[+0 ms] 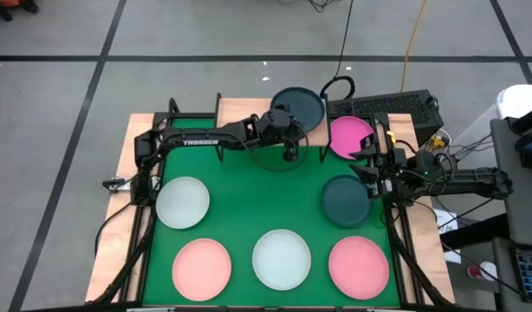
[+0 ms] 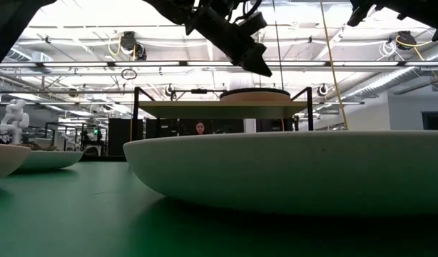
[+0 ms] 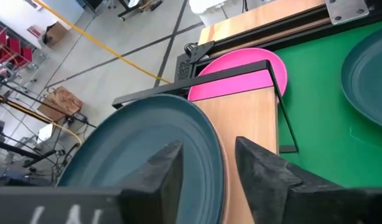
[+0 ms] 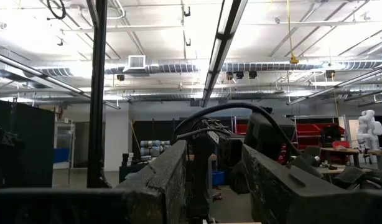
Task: Place and stack plates onto a shelf
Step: Stack the black plate on top of the light orange plate, then stack the pink plate on top of the black plate
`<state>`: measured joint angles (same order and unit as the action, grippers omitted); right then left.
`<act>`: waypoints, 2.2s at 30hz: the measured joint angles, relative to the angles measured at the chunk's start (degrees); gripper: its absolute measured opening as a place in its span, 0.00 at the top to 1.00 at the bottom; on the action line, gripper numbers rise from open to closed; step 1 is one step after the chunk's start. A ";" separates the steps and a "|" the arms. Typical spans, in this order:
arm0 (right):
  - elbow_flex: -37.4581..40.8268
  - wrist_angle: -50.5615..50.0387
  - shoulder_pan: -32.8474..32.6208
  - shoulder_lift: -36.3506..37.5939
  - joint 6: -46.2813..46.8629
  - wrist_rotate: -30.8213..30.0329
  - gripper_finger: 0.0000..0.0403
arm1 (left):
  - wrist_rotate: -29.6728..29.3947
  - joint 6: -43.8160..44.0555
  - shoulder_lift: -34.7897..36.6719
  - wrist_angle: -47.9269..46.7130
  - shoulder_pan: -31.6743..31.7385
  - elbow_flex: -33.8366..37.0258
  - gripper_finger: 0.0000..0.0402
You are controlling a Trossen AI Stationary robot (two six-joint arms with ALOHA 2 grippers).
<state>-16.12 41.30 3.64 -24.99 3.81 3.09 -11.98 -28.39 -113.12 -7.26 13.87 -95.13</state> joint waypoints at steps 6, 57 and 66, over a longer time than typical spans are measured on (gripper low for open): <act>0.00 -0.01 0.02 0.02 -0.02 -0.01 0.65 | -0.12 -2.64 0.46 0.45 -0.52 0.00 0.58; 0.02 -8.80 0.02 -2.34 0.51 0.01 0.65 | -3.14 34.40 61.44 19.85 -26.09 60.61 0.58; 0.04 -14.18 0.00 -5.97 3.01 -2.05 0.65 | -4.67 31.29 61.40 20.97 -26.05 60.61 0.58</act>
<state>-16.08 27.12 3.64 -30.96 6.82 1.04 -16.65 2.89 -51.72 13.72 -12.19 -34.52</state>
